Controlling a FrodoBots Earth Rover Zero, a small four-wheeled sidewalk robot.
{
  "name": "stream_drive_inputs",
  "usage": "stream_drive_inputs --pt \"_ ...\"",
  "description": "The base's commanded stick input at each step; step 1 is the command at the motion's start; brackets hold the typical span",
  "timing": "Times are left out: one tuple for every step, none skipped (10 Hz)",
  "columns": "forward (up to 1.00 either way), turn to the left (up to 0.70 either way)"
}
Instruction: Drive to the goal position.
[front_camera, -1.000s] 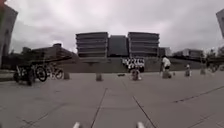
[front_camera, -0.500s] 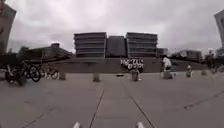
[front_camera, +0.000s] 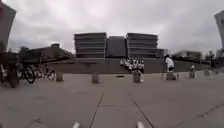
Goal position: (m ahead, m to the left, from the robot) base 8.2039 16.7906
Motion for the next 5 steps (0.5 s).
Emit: stream_drive_inputs --pt "0.70 0.00" --pt "0.70 0.00" --pt "0.70 0.00" --pt "0.70 0.00" --pt "0.70 0.00"
